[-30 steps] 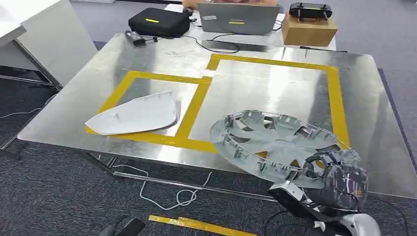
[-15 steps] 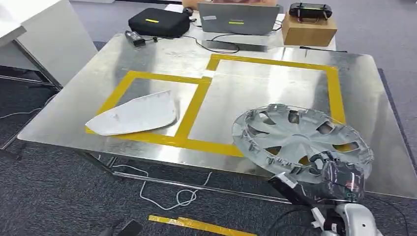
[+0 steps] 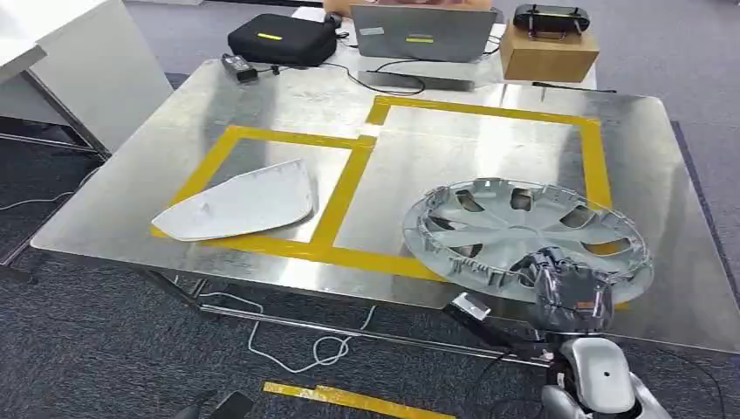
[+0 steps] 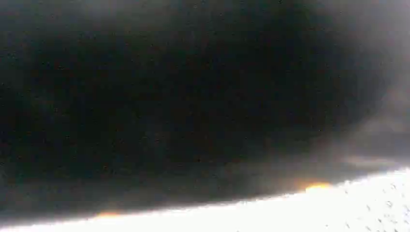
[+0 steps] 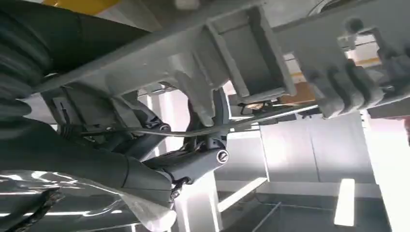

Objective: Take the parts from the cabinet and place them on the table.

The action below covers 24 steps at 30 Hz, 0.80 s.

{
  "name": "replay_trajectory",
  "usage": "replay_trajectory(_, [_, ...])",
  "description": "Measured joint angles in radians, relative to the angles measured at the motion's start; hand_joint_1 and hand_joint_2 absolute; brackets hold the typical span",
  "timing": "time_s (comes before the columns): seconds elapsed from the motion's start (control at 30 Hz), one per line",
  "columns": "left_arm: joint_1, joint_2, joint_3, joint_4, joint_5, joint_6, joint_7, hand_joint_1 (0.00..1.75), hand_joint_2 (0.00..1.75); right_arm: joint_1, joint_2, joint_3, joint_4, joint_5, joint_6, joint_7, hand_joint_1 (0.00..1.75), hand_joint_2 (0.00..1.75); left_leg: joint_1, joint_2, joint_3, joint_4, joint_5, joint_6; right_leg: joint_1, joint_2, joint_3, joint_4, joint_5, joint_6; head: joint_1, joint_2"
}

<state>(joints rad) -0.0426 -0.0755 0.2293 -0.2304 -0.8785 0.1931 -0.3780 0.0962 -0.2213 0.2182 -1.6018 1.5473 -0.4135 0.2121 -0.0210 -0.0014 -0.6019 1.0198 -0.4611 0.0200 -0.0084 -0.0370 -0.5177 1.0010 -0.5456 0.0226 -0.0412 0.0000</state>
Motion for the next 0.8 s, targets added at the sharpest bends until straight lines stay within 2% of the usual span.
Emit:
replay_trajectory(0.13, [0.000, 0.000, 0.000, -0.001, 0.001, 0.010, 0.014, 0.00, 0.00, 0.004, -0.002, 0.026, 0.000, 0.017, -0.050, -0.015, 1.75, 1.75, 0.000, 0.000, 0.000, 0.000, 0.000, 0.000, 0.000, 0.000, 0.000, 0.000, 0.000, 0.000, 0.000, 0.000])
replay_trajectory(0.2, [-0.001, 0.000, 0.000, -0.001, 0.002, 0.010, 0.019, 0.00, 0.00, 0.001, -0.015, 0.051, -0.001, 0.020, -0.083, -0.003, 1.75, 1.75, 0.000, 0.000, 0.000, 0.000, 0.000, 0.000, 0.000, 0.000, 0.000, 0.000, 0.000, 0.000, 0.000, 0.000])
replay_trajectory(0.4, [-0.007, 0.001, 0.000, -0.001, 0.007, 0.001, 0.022, 0.00, 0.00, -0.017, -0.056, 0.142, -0.001, 0.021, -0.085, 0.046, 1.75, 1.75, 0.000, 0.000, 0.000, 0.000, 0.000, 0.000, 0.000, 0.000, 0.000, 0.000, 0.000, 0.000, 0.000, 0.000])
replay_trajectory(0.43, [-0.007, 0.001, -0.001, -0.001, 0.007, 0.000, 0.022, 0.00, 1.75, -0.020, -0.059, 0.151, -0.001, 0.021, -0.084, 0.048, 0.00, 0.00, 0.000, 0.000, 0.000, 0.000, 0.000, 0.000, 0.000, 0.000, 0.000, 0.000, 0.000, 0.000, 0.000, 0.000])
replay_trajectory(0.6, [-0.009, 0.001, -0.010, -0.001, -0.004, -0.005, 0.029, 0.00, 1.75, -0.023, -0.066, 0.181, -0.001, 0.021, -0.085, 0.055, 0.00, 0.00, 0.000, 0.000, 0.000, 0.000, 0.000, 0.000, 0.000, 0.000, 0.000, 0.000, 0.000, 0.000, 0.000, 0.000])
replay_trajectory(0.63, [-0.009, 0.001, -0.012, -0.001, -0.004, -0.009, 0.031, 0.00, 0.00, -0.023, -0.066, 0.183, -0.001, 0.021, -0.085, 0.055, 0.00, 0.00, 0.000, 0.000, 0.000, 0.000, 0.000, 0.000, 0.000, 0.000, 0.000, 0.000, 0.000, 0.000, 0.000, 0.000])
replay_trajectory(0.8, [-0.010, 0.001, -0.015, -0.001, 0.001, -0.029, 0.042, 0.00, 0.00, -0.019, -0.066, 0.187, -0.001, 0.021, -0.076, 0.039, 0.00, 0.00, 0.000, 0.000, 0.000, 0.000, 0.000, 0.000, 0.000, 0.000, 0.000, 0.000, 0.000, 0.000, 0.000, 0.000])
